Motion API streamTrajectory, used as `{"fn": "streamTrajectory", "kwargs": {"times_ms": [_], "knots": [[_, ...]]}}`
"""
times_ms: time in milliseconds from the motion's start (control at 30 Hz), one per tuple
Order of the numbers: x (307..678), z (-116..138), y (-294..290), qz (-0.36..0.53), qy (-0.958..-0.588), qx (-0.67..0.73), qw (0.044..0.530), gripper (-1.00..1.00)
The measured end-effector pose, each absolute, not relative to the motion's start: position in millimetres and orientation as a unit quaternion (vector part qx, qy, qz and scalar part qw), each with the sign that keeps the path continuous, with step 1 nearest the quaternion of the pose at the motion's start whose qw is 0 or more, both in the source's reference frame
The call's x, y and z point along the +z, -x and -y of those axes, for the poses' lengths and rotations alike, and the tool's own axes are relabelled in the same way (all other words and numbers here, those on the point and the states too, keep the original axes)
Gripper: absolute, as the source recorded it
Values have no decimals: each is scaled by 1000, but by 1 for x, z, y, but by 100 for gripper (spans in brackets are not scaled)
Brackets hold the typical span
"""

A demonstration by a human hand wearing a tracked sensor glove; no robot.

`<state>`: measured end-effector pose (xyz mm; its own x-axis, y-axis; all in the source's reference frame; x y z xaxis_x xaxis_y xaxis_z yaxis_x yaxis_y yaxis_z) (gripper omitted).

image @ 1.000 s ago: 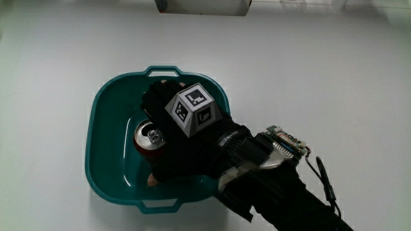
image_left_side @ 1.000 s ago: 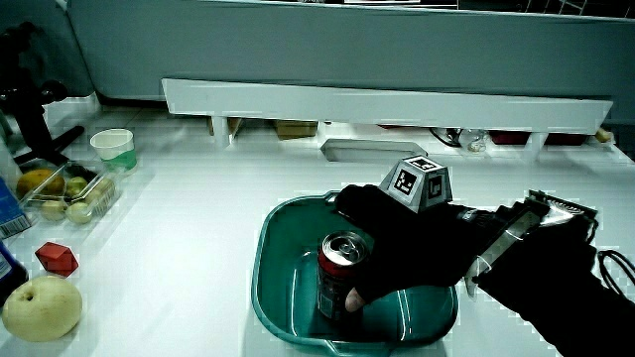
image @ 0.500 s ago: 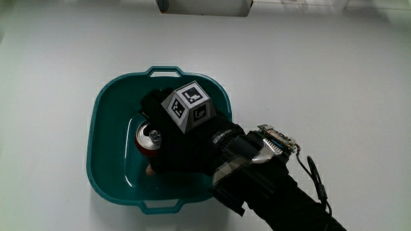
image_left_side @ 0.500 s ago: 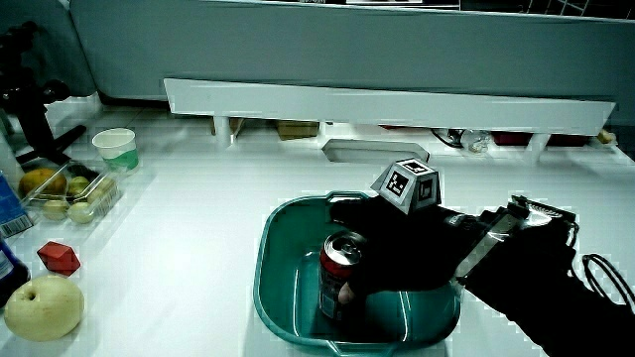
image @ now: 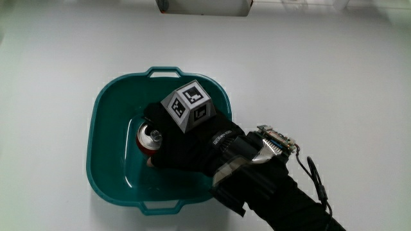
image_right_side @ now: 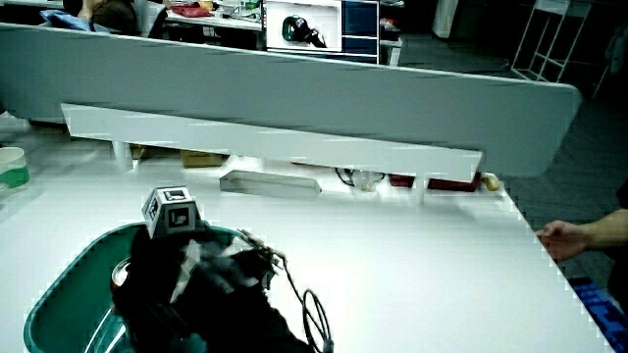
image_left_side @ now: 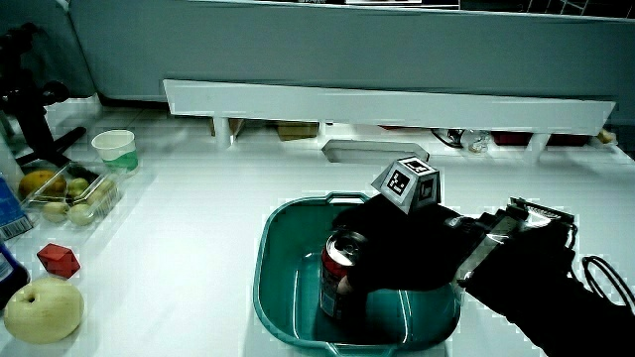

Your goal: Pick cola from plate

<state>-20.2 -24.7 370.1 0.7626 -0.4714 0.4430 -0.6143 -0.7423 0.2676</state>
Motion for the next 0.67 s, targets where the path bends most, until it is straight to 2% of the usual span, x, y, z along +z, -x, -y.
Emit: {"fn": "streamTrajectory", "kwargs": {"times_ms": [67, 267, 333, 500, 600, 633, 667], "knots": [[366, 24, 19, 299, -918, 175, 193, 100], [355, 25, 15, 308, -914, 181, 191, 100], [342, 25, 10, 309, -916, 188, 173, 100], [339, 29, -4, 311, -914, 192, 175, 100], [324, 31, -15, 302, -921, 186, 159, 100], [313, 32, -17, 335, -908, 195, 159, 100], [307, 33, -20, 343, -910, 182, 145, 100]]}}
